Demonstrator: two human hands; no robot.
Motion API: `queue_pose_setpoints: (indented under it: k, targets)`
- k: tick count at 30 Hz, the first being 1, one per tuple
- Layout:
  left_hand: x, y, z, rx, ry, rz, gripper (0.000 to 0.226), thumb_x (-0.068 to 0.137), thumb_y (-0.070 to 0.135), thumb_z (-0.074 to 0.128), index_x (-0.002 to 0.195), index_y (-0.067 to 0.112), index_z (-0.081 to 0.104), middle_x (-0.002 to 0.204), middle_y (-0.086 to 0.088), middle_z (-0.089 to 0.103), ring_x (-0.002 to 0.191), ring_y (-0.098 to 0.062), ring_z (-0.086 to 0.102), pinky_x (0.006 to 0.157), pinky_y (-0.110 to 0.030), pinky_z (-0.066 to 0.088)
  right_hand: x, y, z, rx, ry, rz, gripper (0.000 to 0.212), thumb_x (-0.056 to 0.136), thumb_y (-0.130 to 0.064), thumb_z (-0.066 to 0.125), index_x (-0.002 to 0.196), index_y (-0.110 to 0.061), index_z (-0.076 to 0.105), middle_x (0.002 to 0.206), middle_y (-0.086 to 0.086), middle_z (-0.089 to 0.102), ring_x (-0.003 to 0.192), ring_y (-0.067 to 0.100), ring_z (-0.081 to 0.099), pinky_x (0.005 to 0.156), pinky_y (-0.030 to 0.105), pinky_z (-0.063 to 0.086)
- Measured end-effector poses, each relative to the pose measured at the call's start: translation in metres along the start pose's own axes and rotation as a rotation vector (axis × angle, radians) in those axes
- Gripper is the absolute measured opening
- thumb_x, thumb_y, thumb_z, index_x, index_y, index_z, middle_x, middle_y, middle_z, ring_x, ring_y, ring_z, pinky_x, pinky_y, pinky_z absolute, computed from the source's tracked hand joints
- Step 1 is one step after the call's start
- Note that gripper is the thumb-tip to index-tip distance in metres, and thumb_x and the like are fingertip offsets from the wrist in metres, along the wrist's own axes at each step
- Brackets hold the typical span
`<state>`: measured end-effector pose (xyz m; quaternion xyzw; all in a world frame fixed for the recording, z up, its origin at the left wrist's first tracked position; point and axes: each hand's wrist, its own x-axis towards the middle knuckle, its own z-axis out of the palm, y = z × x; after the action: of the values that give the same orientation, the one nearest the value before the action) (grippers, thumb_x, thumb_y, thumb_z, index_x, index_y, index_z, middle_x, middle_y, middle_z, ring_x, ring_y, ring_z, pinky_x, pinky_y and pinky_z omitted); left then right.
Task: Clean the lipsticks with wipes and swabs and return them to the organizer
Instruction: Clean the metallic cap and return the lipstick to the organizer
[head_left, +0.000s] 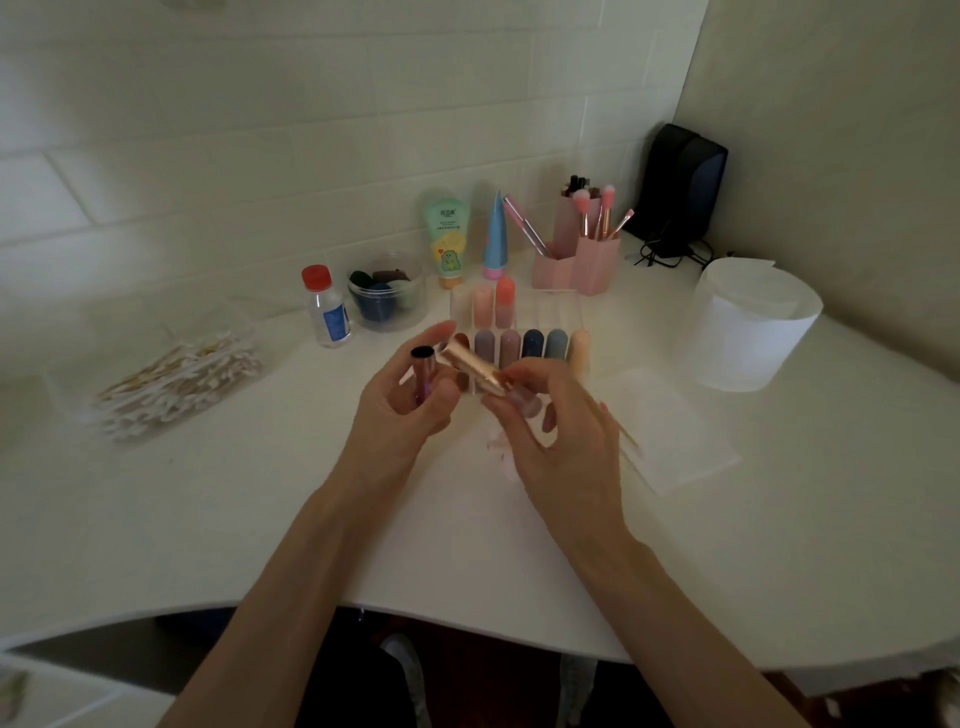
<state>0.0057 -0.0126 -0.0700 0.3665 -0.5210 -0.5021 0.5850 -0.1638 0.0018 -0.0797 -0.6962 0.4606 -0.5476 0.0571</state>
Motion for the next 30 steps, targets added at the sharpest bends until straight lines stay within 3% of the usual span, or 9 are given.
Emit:
queue_pose_setpoints:
  k: [2,4,8,13,18,24,27,30]
  targets:
    - [0.002,0.0,0.002,-0.084,0.005,-0.087,0.044,0.094,0.032,0.058,0.136,0.019,0.057,0.083,0.002,0.053,0.07,-0.009,0.046,0.062,-0.024,0.034,0.003,0.005,-0.005,-0.036,0.052,0.048,0.024,0.093,-0.027,0.073,0.115,-0.017,0.068,0.102,-0.01,0.073,0.086,-0.009,0.056,0.077,0.004,0.039]
    - [0.002,0.0,0.003,-0.154,-0.003,-0.12,0.036,0.097,0.027,0.052,0.13,0.013,0.058,0.088,0.002,0.058,0.071,-0.011,0.047,0.064,-0.025,0.033,0.005,0.009,-0.01,-0.06,0.071,0.064,0.026,0.093,-0.022,0.073,0.118,-0.018,0.069,0.106,-0.008,0.073,0.089,-0.005,0.056,0.079,0.005,0.04]
    - [-0.005,0.0,0.001,0.104,0.034,-0.052,0.027,0.099,0.018,0.061,0.124,0.008,0.059,0.091,0.004,0.07,0.077,-0.012,0.057,0.069,-0.025,0.044,0.005,0.01,-0.014,-0.089,0.099,0.033,0.028,0.091,-0.015,0.076,0.118,-0.015,0.071,0.104,-0.003,0.073,0.093,0.011,0.064,0.08,0.018,0.048]
    - [-0.008,0.005,0.003,0.151,0.037,-0.016,0.023,0.097,0.008,0.062,0.118,0.0,0.061,0.092,-0.002,0.074,0.07,-0.004,0.061,0.066,-0.017,0.045,0.007,0.015,-0.013,-0.174,0.084,-0.001,0.026,0.091,-0.015,0.075,0.116,-0.014,0.072,0.105,0.002,0.073,0.092,0.022,0.067,0.081,0.03,0.053]
    - [-0.008,0.005,0.004,0.244,0.101,0.024,0.026,0.095,0.013,0.066,0.12,0.012,0.07,0.092,0.01,0.074,0.077,-0.002,0.063,0.066,-0.015,0.049,0.007,0.022,-0.012,-0.232,0.068,-0.086,0.021,0.095,-0.023,0.065,0.111,-0.012,0.074,0.105,0.004,0.073,0.095,0.022,0.064,0.085,0.024,0.043]
    - [-0.008,0.004,0.006,0.304,0.078,0.044,0.023,0.092,0.01,0.069,0.115,0.013,0.073,0.094,0.011,0.076,0.083,-0.001,0.068,0.074,-0.013,0.05,0.004,0.026,-0.005,-0.12,-0.019,-0.117,0.018,0.095,-0.014,0.07,0.112,-0.013,0.076,0.111,0.002,0.071,0.104,0.02,0.062,0.091,0.039,0.05]
    - [-0.007,0.001,0.004,0.303,0.113,0.031,0.028,0.089,0.019,0.071,0.116,0.012,0.074,0.098,0.005,0.077,0.082,-0.003,0.068,0.075,-0.015,0.051,0.003,0.018,-0.008,-0.043,-0.047,-0.098,0.021,0.095,-0.008,0.071,0.115,-0.015,0.076,0.113,0.001,0.069,0.108,0.023,0.063,0.092,0.049,0.051]
    - [-0.007,0.001,0.004,0.341,0.133,0.028,0.033,0.087,0.024,0.072,0.117,0.01,0.074,0.098,0.001,0.075,0.076,-0.003,0.066,0.074,-0.015,0.051,0.005,0.015,-0.009,-0.033,-0.02,-0.135,0.022,0.093,-0.005,0.073,0.113,-0.013,0.077,0.111,0.003,0.071,0.107,0.023,0.063,0.091,0.05,0.051]
